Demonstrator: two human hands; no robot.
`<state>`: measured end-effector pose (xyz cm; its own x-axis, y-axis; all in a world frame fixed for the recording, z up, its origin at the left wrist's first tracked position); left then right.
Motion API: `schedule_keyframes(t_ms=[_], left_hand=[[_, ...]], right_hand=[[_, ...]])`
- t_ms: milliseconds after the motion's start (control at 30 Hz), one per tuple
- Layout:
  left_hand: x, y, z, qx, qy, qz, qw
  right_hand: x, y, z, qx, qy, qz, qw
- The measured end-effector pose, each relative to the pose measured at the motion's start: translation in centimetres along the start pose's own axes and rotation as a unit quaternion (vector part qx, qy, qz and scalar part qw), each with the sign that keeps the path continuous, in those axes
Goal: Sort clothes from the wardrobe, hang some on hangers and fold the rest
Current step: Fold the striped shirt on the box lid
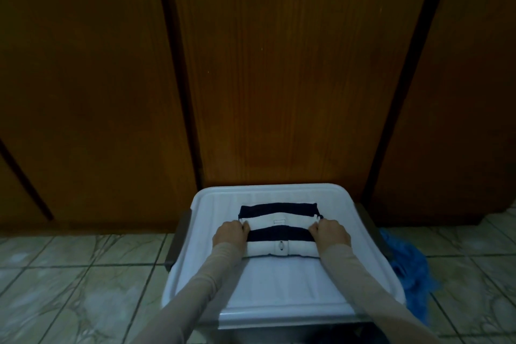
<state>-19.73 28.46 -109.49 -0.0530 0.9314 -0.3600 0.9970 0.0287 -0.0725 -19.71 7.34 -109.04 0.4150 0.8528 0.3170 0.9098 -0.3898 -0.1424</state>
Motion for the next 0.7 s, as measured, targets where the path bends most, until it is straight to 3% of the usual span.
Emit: schedule_keyframes(t_ms=[133, 200, 267, 400, 700], left_hand=[[-0.3, -0.1, -0.7, -0.061, 0.006, 0.001, 0.998], [-1.0, -0.3, -1.0, -0.117, 0.041, 0.014, 0.992], [-2.1, -0.3, -0.7, -0.149, 0.068, 0.057, 0.985], [-4.6, -0.2, 0.8, -0.084, 0.054, 0.183, 0.978], [-3.5, 1.4, 2.8, 0.016, 0.074, 0.163, 0.984]], right_hand=[[0.6, -0.6, -0.6, -0.066, -0.029, -0.013, 0.997], [1.2, -1.2, -1.0, -0.141, -0.058, -0.051, 0.987], [2.2, -1.6, -1.0, -0.16, -0.06, -0.104, 0.98], [4.2, -1.6, 0.6, -0.041, -0.064, -0.207, 0.975], [3.6, 0.4, 2.9, 0.048, -0.123, -0.154, 0.979]])
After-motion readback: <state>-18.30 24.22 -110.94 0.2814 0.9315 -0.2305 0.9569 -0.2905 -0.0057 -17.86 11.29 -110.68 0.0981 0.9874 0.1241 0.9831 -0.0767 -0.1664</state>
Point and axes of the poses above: each hand's wrist, its own y-axis towards the middle knuckle, its own z-axis out of the palm, x = y × z, the point moved 2 cm from there along y, towards the middle knuckle, and after that the axes turned 11 degrees about z, right-handed, at the moved point
